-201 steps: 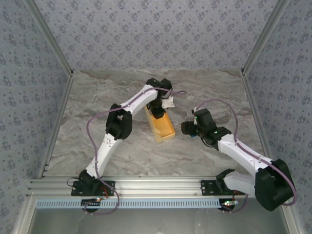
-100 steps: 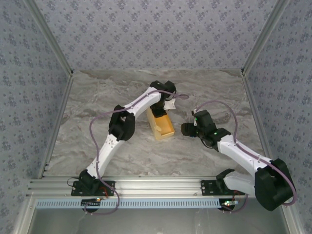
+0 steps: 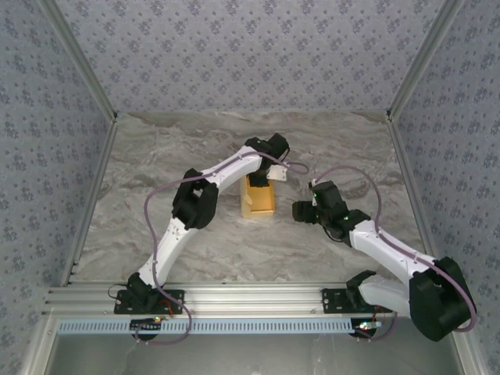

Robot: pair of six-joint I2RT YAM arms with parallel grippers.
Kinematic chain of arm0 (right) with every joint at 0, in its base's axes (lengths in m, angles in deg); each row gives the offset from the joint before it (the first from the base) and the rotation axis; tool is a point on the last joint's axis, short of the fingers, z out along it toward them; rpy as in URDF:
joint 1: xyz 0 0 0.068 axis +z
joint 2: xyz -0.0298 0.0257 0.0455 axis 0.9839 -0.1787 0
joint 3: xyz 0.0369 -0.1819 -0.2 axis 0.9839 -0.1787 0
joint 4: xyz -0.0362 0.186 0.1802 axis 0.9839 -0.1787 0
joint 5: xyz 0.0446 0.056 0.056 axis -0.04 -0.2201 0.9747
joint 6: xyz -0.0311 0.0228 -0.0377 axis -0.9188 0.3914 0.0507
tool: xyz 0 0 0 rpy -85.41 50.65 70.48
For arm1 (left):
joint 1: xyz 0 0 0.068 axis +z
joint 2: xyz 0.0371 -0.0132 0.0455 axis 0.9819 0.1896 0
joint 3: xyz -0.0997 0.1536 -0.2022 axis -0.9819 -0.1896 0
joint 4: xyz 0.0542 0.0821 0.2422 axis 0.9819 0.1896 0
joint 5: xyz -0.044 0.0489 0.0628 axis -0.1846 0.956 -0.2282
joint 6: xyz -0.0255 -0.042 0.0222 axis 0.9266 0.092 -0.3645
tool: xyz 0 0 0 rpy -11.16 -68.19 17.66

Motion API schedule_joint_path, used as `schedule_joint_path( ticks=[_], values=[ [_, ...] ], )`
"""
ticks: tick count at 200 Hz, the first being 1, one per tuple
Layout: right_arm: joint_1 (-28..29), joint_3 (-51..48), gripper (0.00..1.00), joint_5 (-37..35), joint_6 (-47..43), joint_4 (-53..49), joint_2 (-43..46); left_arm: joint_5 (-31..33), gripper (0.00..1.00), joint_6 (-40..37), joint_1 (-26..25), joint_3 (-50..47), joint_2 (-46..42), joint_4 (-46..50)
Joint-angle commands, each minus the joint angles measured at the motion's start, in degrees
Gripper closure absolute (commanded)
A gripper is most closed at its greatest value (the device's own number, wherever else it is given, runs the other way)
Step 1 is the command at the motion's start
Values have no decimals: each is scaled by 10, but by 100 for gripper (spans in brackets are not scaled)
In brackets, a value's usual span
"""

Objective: Fold the paper box

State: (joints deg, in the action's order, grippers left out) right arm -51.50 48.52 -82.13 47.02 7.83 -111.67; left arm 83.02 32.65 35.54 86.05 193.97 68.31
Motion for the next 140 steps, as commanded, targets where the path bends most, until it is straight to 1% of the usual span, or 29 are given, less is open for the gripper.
schedule_joint_path(
  ticks=[1,9,26,44,59,75,126,140],
  values=[
    [-4,-10,24,-21,13,-15,39,-15,95,-88,-1,-48,32,-63],
    [-6,-13,24,-26,15,-19,52,-27,95,-116,-2,-67,23,-75],
    [-11,-18,24,-34,17,-29,75,-53,96,-164,-3,-125,-10,-133],
    [-18,-20,24,-42,17,-41,96,-62,96,-213,-5,-178,-36,-183],
    [-24,-20,24,-48,17,-51,109,-62,96,-239,-4,-215,-54,-229],
    [-32,-19,24,-51,17,-59,120,-69,96,-257,-4,-251,-70,-271],
    [-55,0,24,-49,6,-78,121,-138,95,-292,-6,-338,-106,-383],
    [-57,5,24,-44,4,-80,118,-153,94,-295,-6,-350,-115,-399]
  ],
)
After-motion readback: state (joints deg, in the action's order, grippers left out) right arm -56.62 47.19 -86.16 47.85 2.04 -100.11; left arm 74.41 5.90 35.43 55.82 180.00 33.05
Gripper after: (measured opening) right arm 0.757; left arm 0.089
